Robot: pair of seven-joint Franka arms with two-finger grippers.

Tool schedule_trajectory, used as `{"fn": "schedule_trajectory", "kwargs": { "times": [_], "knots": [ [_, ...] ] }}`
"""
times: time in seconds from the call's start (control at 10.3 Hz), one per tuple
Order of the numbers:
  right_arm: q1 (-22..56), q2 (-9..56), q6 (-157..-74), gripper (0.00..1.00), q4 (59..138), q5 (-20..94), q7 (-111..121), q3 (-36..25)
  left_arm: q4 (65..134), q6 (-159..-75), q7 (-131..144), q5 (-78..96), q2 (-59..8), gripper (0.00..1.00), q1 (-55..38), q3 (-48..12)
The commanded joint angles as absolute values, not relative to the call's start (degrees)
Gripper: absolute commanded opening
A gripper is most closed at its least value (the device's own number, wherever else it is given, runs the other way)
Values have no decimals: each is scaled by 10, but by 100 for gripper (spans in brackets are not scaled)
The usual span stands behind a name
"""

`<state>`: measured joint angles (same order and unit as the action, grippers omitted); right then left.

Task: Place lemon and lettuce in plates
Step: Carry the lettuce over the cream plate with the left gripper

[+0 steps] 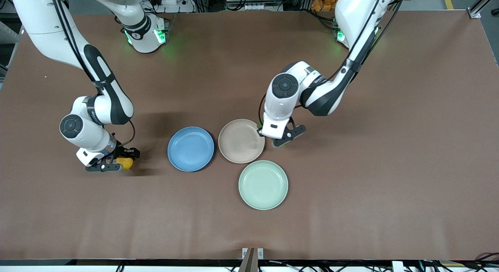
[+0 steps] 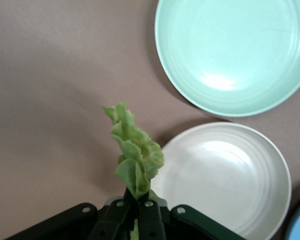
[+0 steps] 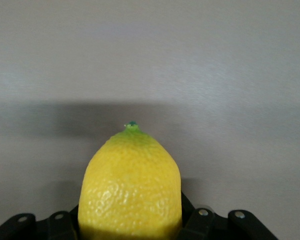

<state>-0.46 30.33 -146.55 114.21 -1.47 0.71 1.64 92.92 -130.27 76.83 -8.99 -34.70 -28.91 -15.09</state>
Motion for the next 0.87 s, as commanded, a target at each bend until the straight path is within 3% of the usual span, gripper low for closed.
{"fn": "schedule_trajectory", "kwargs": {
  "times": [0.0, 0.48, 0.58, 0.68, 0.77],
  "knots": [
    [-7, 292, -1413, 51, 1109, -17, 1, 42, 886, -1303, 801, -98, -376, 0, -315, -148],
    [-2, 292, -1392, 51, 1087, 0, -38, 82, 867, -1327, 817, -97, -402, 0, -352, -145],
    [0, 291, -1381, 51, 1084, 5, -56, 93, 867, -1334, 823, -96, -407, 34, -352, -145],
    [2, 288, -1369, 51, 1079, 5, -70, 104, 867, -1338, 818, -101, -409, 99, -356, -143],
    [3, 283, -1359, 51, 1079, 5, -87, 113, 867, -1338, 815, -102, -408, 100, -359, -142]
  ]
}}
